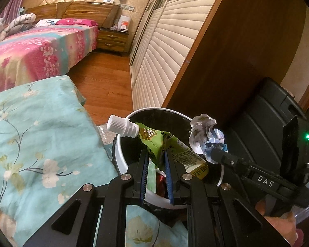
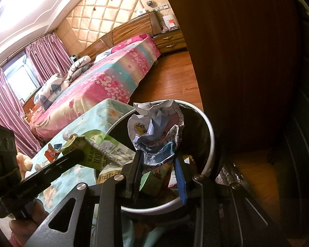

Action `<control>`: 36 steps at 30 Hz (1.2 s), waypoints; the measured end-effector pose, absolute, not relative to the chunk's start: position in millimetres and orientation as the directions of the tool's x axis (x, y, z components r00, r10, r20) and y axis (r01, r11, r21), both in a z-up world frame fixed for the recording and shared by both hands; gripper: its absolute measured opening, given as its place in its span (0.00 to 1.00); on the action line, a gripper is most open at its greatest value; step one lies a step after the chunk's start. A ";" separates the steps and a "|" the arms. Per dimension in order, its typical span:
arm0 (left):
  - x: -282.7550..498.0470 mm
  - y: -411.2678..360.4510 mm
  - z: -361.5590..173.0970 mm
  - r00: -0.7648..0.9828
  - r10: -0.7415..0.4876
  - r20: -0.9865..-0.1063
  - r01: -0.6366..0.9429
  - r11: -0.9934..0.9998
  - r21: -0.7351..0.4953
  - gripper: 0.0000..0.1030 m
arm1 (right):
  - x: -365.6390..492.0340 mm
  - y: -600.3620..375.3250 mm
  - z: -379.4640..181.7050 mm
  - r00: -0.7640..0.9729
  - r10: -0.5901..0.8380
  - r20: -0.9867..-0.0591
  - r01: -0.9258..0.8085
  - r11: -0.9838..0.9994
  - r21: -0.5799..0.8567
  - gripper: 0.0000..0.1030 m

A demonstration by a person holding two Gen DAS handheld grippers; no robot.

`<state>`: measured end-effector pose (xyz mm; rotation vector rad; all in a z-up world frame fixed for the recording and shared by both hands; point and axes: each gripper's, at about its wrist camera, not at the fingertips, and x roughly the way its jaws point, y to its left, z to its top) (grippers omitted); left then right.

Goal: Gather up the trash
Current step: 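Carry the green pouch and foil wrapper with both grippers over the bin, then open both grippers to drop the pouch and foil wrapper into the bin, then move both open grippers back to the wrappers on the table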

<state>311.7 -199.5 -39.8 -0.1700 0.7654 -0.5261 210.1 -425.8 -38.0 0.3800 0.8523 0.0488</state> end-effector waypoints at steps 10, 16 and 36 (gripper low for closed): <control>312.0 -207.4 -36.7 0.586 -0.490 -0.645 0.377 0.870 -0.318 0.27 | 217.8 -431.2 -39.3 0.649 0.197 -0.735 0.117 0.929 0.352 0.36; 298.2 -206.7 -32.1 0.610 -0.466 -0.641 0.368 0.883 -0.292 0.43 | 214.4 -433.9 -39.3 0.656 0.204 -0.727 0.124 0.921 0.370 0.50; 243.6 -137.8 -36.6 0.664 -0.353 -0.659 0.215 0.934 -0.284 0.55 | 206.0 -375.9 -37.6 0.652 0.275 -0.707 0.033 0.921 0.389 0.73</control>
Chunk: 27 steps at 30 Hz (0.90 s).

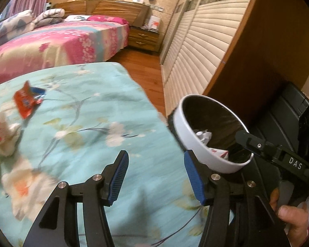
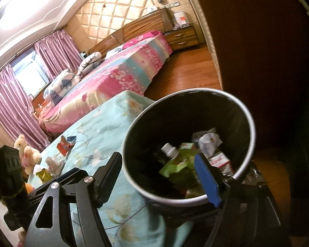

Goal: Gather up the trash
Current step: 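Move both open grippers back to the wrappers on the table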

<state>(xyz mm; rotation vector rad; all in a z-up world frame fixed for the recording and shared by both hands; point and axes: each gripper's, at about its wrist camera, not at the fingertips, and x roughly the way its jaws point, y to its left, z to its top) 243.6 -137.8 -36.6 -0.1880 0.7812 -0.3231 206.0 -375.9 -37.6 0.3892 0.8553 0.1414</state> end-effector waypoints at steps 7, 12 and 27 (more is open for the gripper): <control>223.2 -108.4 -40.0 0.679 -0.303 -0.669 0.137 0.947 -0.291 0.57 | 201.1 -340.4 -38.4 0.639 0.311 -0.704 -0.028 0.924 0.383 0.78; 211.1 -89.5 -38.6 0.691 -0.263 -0.673 0.088 0.955 -0.283 0.58 | 199.4 -314.5 -41.7 0.619 0.343 -0.706 -0.071 0.920 0.386 0.79; 171.8 -13.0 -38.1 0.718 -0.129 -0.685 -0.078 0.962 -0.262 0.59 | 202.6 -251.7 -50.2 0.565 0.424 -0.708 -0.175 0.900 0.400 0.81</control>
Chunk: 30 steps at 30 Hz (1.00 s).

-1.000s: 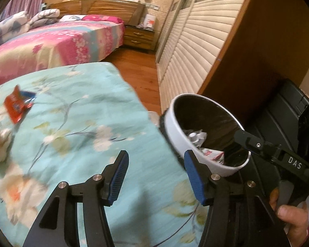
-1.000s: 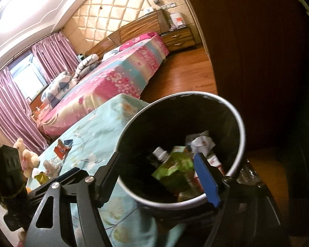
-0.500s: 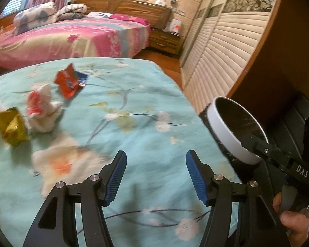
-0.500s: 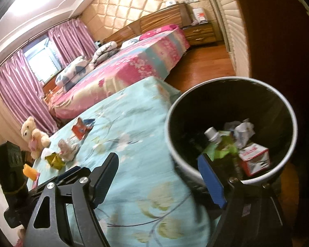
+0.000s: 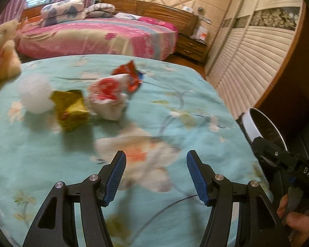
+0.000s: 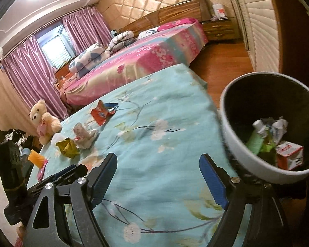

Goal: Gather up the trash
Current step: 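Move both open grippers back to the wrappers on the table, then grasp the yellow wrapper with the left gripper while the right grasps the white-red paper bag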

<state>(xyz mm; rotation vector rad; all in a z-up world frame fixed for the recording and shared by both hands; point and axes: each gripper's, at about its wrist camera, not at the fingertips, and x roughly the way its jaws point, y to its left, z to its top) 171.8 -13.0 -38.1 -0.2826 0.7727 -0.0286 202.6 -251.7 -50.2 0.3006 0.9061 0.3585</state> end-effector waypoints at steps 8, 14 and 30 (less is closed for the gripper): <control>156.8 25.1 -41.8 0.711 -0.046 -0.701 -0.171 0.956 -0.237 0.59 | 204.9 -214.3 -61.7 0.519 0.467 -0.716 -0.226 0.883 0.412 0.81; 155.9 46.9 -41.5 0.712 -0.001 -0.702 -0.211 0.953 -0.216 0.59 | 211.0 -187.2 -66.3 0.492 0.485 -0.723 -0.260 0.874 0.410 0.81; 192.6 81.2 -43.4 0.702 0.022 -0.712 -0.159 0.979 -0.127 0.59 | 238.7 -116.2 -75.2 0.401 0.564 -0.722 -0.383 0.819 0.427 0.79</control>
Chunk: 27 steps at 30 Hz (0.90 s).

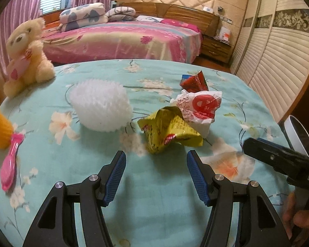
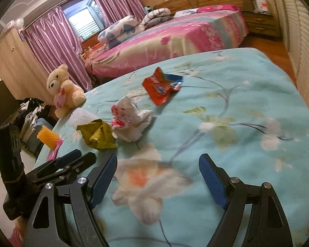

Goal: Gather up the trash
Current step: 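Grasp the yellow wrapper with the left gripper while the right grasps the white-red paper bag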

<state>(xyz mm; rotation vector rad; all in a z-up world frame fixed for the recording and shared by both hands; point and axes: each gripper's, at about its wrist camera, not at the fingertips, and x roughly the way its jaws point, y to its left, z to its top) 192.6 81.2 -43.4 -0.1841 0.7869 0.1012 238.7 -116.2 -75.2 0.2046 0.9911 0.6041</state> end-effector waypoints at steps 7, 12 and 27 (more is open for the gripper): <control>210.6 90.3 -45.9 0.705 0.009 -0.709 -0.126 0.986 -0.113 0.57 | 259.6 -94.2 -79.8 0.371 0.584 -0.722 -0.407 0.801 0.439 0.65; 222.7 93.1 -52.4 0.690 -0.020 -0.723 -0.103 0.987 -0.126 0.37 | 274.9 -81.9 -92.0 0.328 0.596 -0.733 -0.407 0.789 0.460 0.52; 206.3 91.8 -53.4 0.708 -0.031 -0.706 -0.125 0.978 -0.168 0.05 | 267.8 -85.8 -94.1 0.316 0.601 -0.734 -0.420 0.783 0.459 0.00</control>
